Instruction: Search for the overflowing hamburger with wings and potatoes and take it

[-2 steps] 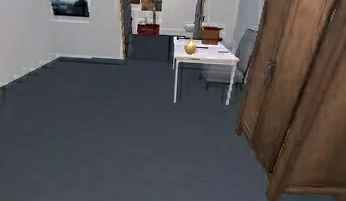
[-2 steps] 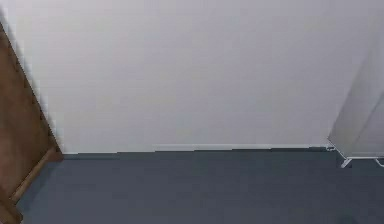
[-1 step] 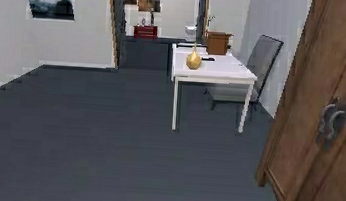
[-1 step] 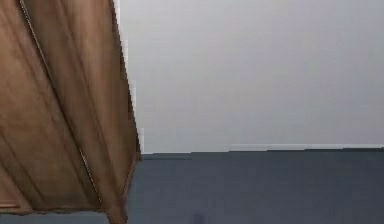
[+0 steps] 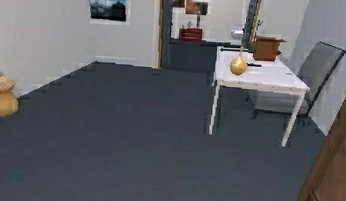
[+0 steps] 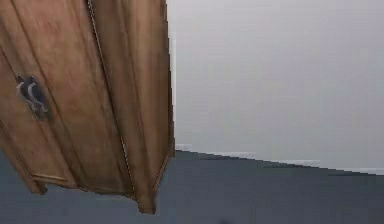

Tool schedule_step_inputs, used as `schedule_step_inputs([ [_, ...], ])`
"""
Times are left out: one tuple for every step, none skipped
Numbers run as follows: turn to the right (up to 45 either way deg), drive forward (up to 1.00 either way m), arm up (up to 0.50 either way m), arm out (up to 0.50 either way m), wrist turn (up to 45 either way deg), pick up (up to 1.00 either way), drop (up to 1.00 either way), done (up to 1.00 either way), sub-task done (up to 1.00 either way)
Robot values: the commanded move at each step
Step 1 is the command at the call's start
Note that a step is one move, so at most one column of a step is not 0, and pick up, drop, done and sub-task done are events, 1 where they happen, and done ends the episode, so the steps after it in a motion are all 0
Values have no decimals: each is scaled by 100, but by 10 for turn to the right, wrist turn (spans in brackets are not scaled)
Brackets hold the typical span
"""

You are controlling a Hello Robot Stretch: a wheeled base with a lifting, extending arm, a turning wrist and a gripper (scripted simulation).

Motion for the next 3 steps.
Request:
schedule_step_inputs([
  [0,100,0,0,0,0,0,0,0],
  [-30,0,0,0,0,0,0,0,0],
  [0,90,0,0,0,0,0,0,0],
])
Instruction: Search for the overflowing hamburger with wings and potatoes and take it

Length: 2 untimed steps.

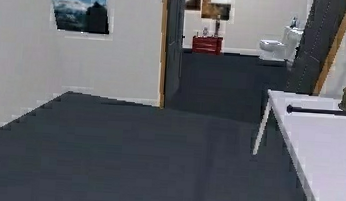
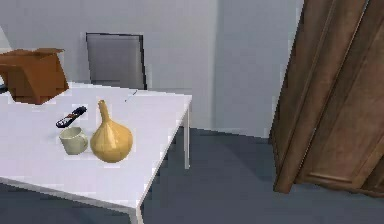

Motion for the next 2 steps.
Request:
schedule_step_inputs([
  [90,0,0,0,0,0,0,0,0],
  [0,100,0,0,0,0,0,0,0],
])
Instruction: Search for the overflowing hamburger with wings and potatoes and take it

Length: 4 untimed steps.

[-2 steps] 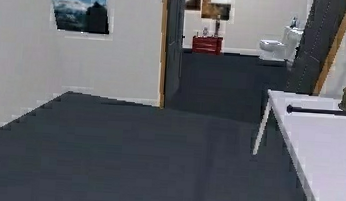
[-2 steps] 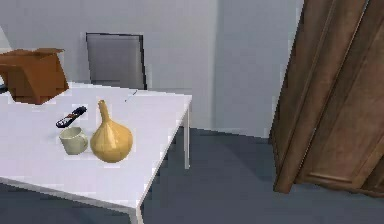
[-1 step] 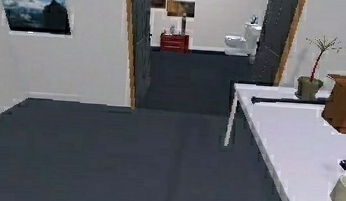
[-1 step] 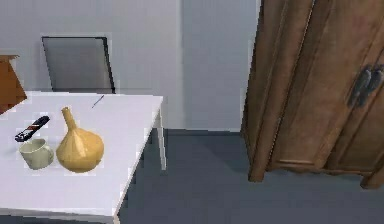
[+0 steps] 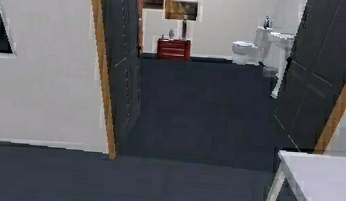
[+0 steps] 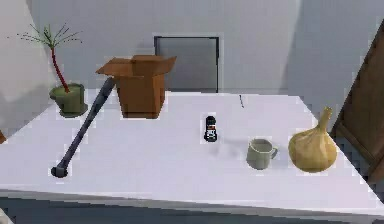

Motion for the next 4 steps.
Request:
schedule_step_inputs([
  [0,100,0,0,0,0,0,0,0],
  [30,0,0,0,0,0,0,0,0],
  [0,100,0,0,0,0,0,0,0],
  [0,75,0,0,0,0,0,0,0],
])
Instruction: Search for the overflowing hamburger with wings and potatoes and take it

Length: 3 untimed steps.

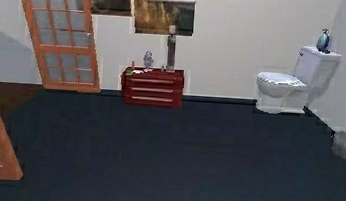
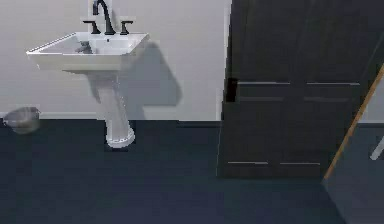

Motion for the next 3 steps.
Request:
schedule_step_inputs([
  [-270,0,0,0,0,0,0,0,0],
  [0,100,0,0,0,0,0,0,0],
  [0,65,0,0,0,0,0,0,0],
])
